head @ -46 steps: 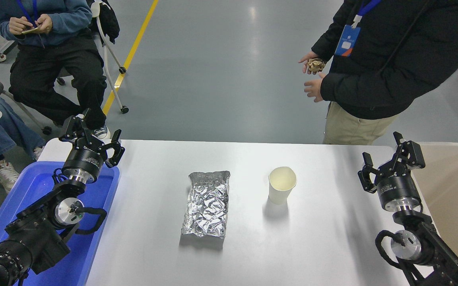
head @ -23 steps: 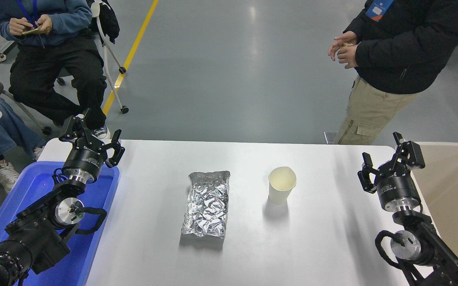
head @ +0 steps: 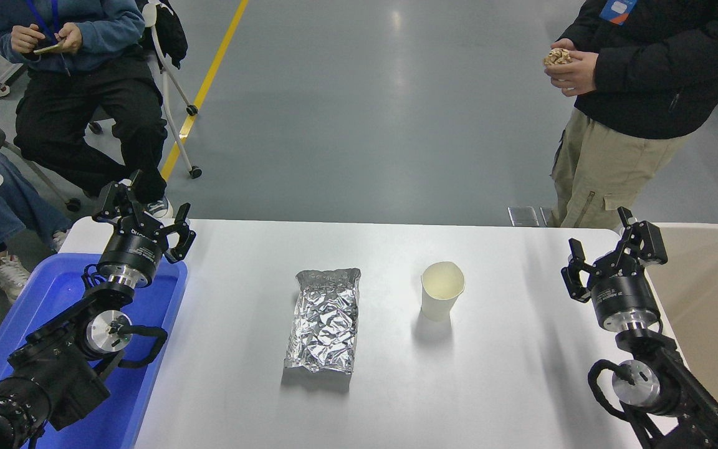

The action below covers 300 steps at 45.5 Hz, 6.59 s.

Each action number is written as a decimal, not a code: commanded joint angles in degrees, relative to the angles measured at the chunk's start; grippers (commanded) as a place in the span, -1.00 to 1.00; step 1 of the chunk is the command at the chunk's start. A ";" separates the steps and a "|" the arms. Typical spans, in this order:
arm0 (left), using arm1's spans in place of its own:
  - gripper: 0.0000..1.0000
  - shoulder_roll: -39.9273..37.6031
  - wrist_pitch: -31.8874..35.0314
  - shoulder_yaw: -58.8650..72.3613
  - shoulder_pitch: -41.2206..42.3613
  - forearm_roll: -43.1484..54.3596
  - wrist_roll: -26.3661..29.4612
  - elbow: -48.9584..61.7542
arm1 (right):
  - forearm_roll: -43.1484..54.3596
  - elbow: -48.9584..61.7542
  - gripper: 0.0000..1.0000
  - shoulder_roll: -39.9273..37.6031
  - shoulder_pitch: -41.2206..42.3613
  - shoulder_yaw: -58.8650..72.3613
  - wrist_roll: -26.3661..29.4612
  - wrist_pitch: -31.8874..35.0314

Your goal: Dispose of the paper cup in the dustbin

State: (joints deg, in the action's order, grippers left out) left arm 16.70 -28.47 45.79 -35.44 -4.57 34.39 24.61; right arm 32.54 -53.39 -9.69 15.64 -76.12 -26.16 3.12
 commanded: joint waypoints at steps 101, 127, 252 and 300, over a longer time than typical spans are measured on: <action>1.00 0.00 -0.01 0.00 -0.07 0.00 -0.03 0.00 | 29.95 3.38 0.98 -8.07 53.88 94.83 15.70 -1.98; 1.00 0.00 -0.01 0.00 0.02 0.00 -0.03 0.00 | 30.39 11.55 0.98 -3.14 48.70 98.44 15.18 -6.19; 1.00 0.00 -0.01 0.00 0.02 0.00 -0.03 0.00 | 24.06 -7.70 -1.00 -25.99 73.83 94.05 9.99 4.97; 1.00 0.00 -0.01 0.00 0.02 0.00 -0.03 0.00 | -1.59 21.91 -1.00 -45.33 40.79 84.03 8.23 4.61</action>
State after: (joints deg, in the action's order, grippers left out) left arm 16.70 -28.46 45.79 -35.46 -4.57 34.37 24.61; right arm 40.92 -41.81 -54.92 64.62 8.60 -17.87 7.55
